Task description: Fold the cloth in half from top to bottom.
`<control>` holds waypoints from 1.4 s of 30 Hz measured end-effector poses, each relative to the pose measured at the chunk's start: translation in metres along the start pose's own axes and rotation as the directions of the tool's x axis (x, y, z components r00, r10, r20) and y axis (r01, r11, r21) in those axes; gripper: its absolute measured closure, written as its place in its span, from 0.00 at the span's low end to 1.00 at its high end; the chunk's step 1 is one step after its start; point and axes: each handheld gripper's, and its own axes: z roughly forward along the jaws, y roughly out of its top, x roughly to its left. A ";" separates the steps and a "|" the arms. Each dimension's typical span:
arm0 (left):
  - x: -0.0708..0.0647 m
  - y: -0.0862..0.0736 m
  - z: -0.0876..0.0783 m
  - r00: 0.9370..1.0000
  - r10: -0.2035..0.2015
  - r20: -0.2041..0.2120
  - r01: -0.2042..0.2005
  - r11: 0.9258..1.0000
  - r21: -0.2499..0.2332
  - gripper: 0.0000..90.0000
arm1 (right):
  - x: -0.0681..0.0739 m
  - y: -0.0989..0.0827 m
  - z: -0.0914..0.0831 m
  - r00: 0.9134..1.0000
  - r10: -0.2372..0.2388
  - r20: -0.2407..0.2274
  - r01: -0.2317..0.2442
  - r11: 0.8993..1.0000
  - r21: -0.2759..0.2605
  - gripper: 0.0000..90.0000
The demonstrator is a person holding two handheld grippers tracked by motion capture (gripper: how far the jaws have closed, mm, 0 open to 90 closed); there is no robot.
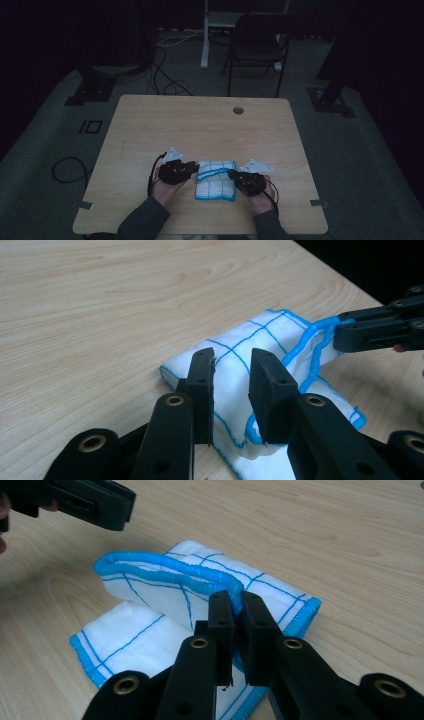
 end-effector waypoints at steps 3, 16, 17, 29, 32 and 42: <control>-0.001 -0.002 0.005 1.000 0.005 -0.004 -0.005 1.000 0.016 0.81 | 0.001 -0.001 0.000 1.000 0.000 -0.002 0.000 1.000 0.001 0.95; -0.003 -0.010 0.020 1.000 0.020 0.004 -0.020 0.997 0.078 0.81 | 0.002 -0.008 -0.004 1.000 0.005 -0.014 -0.005 1.000 -0.001 0.95; -0.004 -0.011 0.020 1.000 0.024 0.006 -0.025 0.996 0.081 0.81 | 0.003 -0.008 -0.004 1.000 0.005 -0.013 -0.005 1.000 -0.002 0.95; -0.012 -0.026 0.023 0.998 0.060 0.022 -0.062 0.990 0.128 0.79 | 0.006 -0.015 -0.013 0.999 -0.008 -0.039 0.008 1.000 -0.006 0.87; -0.013 -0.030 0.023 0.998 0.065 0.018 -0.067 0.988 0.136 0.79 | 0.006 -0.014 -0.020 0.999 -0.009 -0.050 0.007 0.999 -0.036 0.83; -0.019 -0.040 0.015 0.995 0.101 0.007 -0.101 0.984 0.146 0.78 | 0.001 -0.017 -0.019 1.000 0.018 -0.010 -0.019 0.999 -0.039 0.81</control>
